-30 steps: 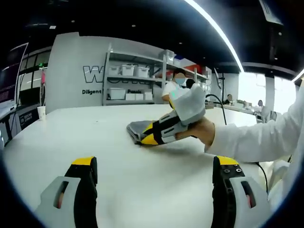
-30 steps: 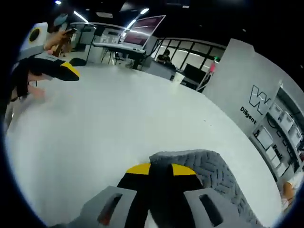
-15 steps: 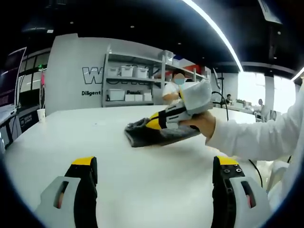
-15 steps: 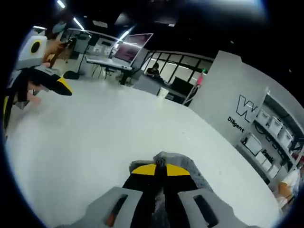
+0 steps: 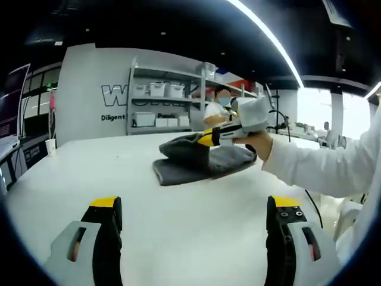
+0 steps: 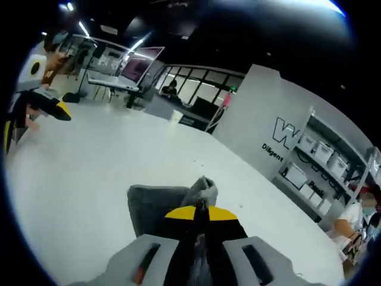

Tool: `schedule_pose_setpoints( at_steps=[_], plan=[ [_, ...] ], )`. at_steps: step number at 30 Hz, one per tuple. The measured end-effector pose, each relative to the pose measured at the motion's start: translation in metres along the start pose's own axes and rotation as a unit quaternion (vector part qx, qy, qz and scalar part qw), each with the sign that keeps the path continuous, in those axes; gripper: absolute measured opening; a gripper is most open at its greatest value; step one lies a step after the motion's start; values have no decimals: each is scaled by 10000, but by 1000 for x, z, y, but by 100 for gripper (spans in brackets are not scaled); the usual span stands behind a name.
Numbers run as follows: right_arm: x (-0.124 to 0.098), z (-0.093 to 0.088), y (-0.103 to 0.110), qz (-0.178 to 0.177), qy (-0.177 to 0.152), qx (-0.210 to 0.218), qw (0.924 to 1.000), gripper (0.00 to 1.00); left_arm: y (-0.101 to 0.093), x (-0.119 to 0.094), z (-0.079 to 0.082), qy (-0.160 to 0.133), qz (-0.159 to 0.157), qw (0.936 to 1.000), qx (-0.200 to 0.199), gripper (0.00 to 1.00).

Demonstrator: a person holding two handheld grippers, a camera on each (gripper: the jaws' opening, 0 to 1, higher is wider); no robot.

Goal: Open the folded towel by lifting each exposed corner and separating the folded layers until the towel lies flat within the target outline without major curled edges

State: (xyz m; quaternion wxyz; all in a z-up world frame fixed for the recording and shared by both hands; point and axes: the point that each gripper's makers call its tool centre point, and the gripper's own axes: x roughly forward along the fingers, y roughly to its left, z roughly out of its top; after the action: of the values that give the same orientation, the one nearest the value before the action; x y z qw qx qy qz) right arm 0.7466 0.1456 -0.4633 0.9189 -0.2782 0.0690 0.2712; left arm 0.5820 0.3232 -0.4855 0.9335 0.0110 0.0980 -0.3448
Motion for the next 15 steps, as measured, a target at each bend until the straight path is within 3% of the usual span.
schedule_pose_setpoints(
  at_steps=[15],
  plan=[
    [-34, -26, -52, -562, 32, 178, 9983, 0, -4, 5, 0, 74, 23, 10000, 41, 100]
  ],
)
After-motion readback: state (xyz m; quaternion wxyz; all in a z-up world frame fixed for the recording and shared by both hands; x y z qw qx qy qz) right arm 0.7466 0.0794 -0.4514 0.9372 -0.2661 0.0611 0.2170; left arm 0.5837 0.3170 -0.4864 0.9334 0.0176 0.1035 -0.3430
